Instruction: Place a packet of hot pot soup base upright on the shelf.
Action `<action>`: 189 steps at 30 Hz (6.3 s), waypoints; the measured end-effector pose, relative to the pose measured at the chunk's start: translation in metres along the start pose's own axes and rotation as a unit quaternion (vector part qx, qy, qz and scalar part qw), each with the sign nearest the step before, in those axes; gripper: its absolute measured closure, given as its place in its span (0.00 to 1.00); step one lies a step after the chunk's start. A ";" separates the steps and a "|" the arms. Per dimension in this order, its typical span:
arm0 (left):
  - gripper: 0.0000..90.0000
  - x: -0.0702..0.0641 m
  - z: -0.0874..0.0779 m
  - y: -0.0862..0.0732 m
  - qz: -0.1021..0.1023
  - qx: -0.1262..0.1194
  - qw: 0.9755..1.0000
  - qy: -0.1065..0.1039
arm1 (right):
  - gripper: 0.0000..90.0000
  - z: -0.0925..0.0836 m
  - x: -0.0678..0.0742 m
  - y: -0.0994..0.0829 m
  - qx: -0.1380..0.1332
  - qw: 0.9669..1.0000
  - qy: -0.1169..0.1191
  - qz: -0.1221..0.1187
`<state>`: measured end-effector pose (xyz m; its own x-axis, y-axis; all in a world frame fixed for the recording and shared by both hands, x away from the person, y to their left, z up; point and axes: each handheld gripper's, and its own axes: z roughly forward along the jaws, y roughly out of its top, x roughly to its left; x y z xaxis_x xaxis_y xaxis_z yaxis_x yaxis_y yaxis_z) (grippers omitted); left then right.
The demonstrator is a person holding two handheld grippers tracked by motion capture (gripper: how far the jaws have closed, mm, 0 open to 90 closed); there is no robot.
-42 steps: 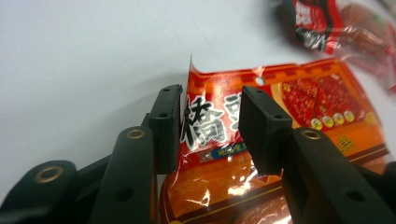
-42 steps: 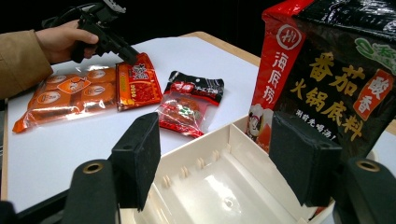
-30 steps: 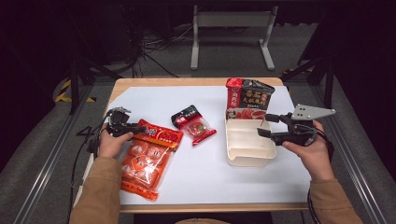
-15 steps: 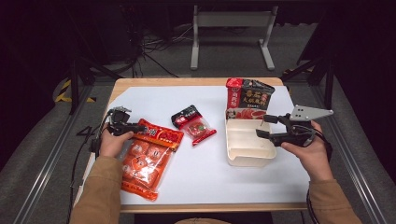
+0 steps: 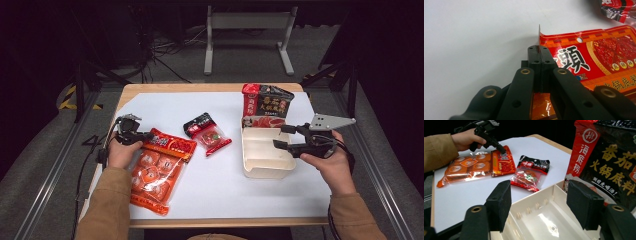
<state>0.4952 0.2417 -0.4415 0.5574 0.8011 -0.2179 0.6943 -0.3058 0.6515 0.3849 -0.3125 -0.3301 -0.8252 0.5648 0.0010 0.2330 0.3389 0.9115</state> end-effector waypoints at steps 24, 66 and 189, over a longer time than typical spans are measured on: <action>1.00 -0.020 -0.071 0.006 0.007 -0.098 0.995 -0.001 | 0.51 0.011 0.008 0.014 -0.016 1.000 0.022 0.001; 1.00 -0.113 -0.166 0.025 0.132 -0.219 0.966 -0.034 | 0.34 0.061 0.057 0.045 -0.062 0.995 0.082 0.008; 0.70 -0.137 -0.187 0.021 0.173 -0.272 0.943 -0.081 | 1.00 0.073 0.069 0.144 -0.047 0.985 0.158 -0.059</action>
<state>0.3482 0.2219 -0.2617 0.8012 0.5983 -0.0030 0.1463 -0.1910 0.9706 0.3986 -0.1699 -0.2291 -0.9657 0.2594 0.0073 0.0901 0.3089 0.9468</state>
